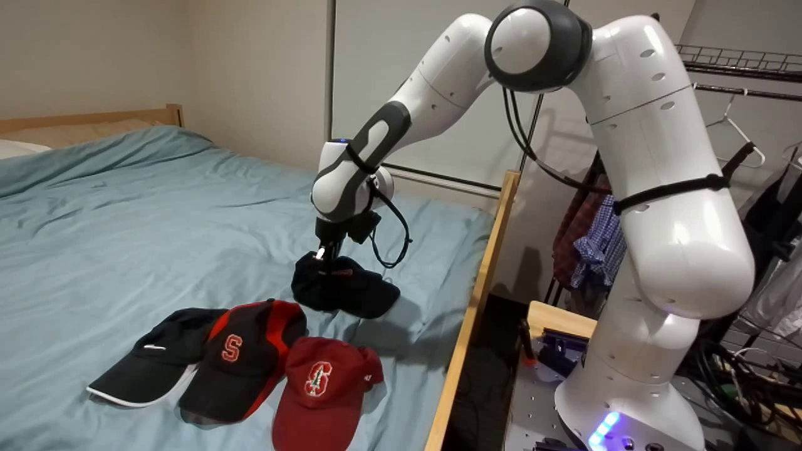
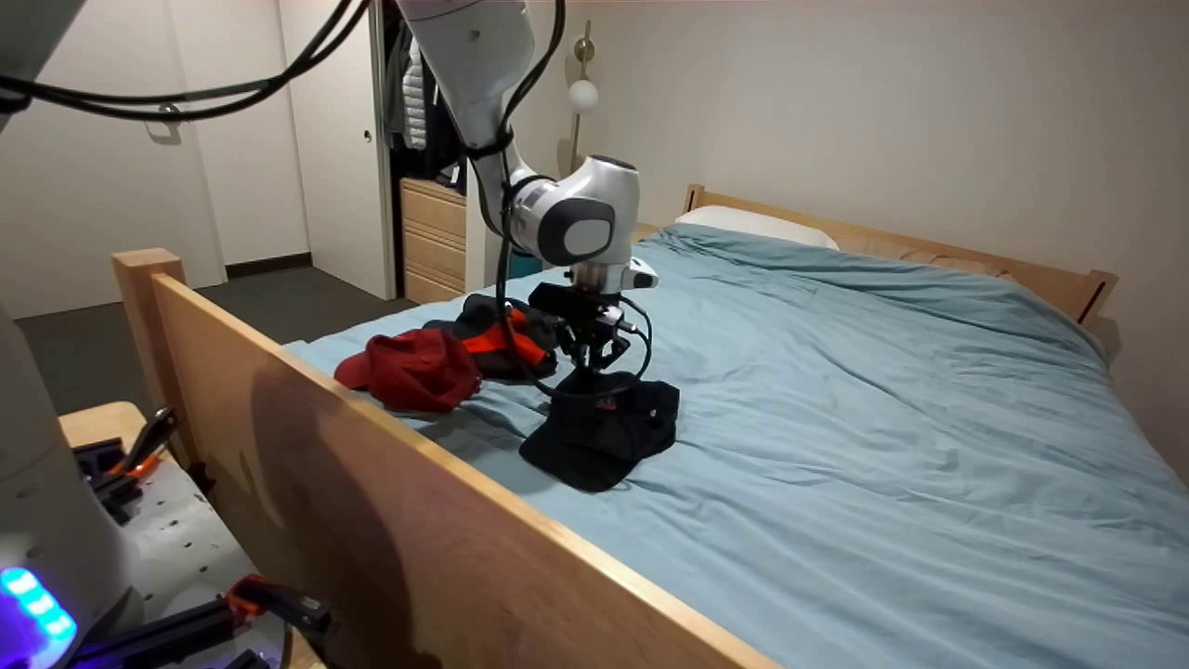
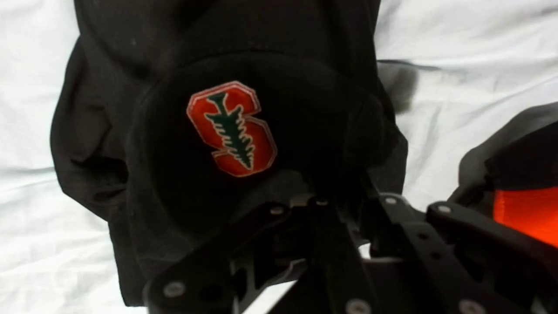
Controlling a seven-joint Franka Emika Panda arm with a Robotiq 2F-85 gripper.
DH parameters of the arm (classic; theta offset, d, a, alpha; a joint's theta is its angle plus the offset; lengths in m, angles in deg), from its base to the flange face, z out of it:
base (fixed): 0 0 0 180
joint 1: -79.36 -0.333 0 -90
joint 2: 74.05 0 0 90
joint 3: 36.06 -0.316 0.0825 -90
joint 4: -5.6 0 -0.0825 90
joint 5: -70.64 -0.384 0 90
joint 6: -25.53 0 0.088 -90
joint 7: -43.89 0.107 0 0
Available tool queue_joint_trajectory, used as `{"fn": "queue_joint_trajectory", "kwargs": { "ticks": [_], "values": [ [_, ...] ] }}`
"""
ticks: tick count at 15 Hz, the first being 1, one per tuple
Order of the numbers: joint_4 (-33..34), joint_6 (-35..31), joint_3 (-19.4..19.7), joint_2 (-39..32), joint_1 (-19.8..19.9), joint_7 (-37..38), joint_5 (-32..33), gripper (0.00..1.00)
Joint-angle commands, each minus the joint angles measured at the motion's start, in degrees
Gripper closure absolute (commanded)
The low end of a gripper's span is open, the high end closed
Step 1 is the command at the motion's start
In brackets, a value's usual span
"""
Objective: Point the two caps on the right to the left
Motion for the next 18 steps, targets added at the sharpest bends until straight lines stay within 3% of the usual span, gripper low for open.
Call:
{"fn": "queue_joint_trajectory", "kwargs": {
  "ticks": [1,4,8,10,11,16,17,18],
  "values": [
    [-1.37,-0.44,-3.88,2.44,4.33,-0.11,-4.93,0.98],
    [-2.87,0.12,-7.04,6.37,7.34,0.14,-12.22,0.97],
    [-3.74,-0.10,-8.38,14.47,8.74,1.72,-22.73,0.95],
    [-2.98,-0.21,-9.67,17.17,9.42,-1.49,-29.79,0.97],
    [-0.72,0.27,-6.52,13.36,6.67,-0.02,-25.55,0.99],
    [-0.75,0.69,-5.81,13.66,5.89,0.06,-26.05,0.98],
    [-0.75,0.68,-5.83,13.36,5.94,0.07,-26.03,0.73],
    [-0.89,0.59,-5.06,13.40,5.38,0.67,-24.42,0.72]
  ]
}}
